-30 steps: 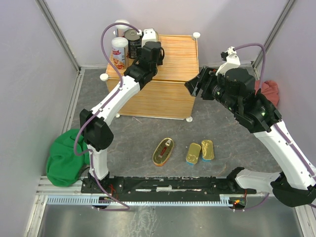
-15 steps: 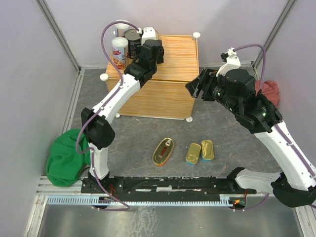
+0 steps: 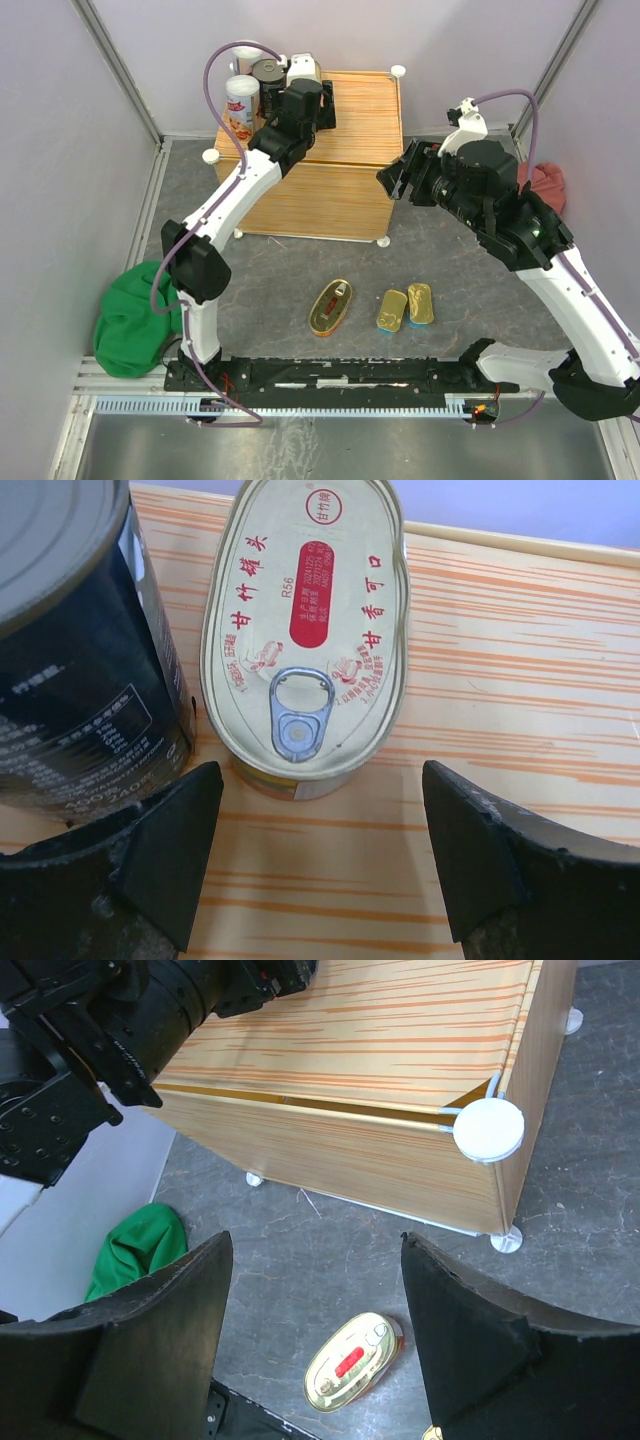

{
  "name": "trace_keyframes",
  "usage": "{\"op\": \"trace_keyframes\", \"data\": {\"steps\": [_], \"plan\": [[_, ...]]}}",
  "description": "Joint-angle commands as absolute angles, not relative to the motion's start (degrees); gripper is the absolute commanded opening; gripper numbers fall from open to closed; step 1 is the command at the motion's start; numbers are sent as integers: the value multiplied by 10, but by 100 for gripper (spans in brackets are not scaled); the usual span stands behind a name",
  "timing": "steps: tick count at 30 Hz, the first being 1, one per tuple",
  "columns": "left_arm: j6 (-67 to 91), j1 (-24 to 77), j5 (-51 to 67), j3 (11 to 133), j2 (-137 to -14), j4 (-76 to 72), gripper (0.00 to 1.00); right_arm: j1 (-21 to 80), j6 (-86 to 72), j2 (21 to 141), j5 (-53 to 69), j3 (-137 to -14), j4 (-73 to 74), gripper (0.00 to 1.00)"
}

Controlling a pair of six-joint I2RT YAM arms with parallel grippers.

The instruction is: Place and organize the canned foods onto the counter

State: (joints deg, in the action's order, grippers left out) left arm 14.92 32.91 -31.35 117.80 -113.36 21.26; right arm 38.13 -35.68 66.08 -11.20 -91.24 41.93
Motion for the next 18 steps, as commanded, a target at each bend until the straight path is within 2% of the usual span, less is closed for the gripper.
{"op": "trace_keyframes", "data": {"steps": [1, 10, 18], "plan": [[144, 346, -294, 1185, -1079, 231, 87, 379, -346, 645, -119, -924, 420, 76], [114, 405, -274, 1116, -956, 247, 88, 380, -335, 618, -135, -909, 448, 77], [120, 514, -242, 916, -761, 248, 88, 380, -321, 588, -162, -877, 483, 77]]}}
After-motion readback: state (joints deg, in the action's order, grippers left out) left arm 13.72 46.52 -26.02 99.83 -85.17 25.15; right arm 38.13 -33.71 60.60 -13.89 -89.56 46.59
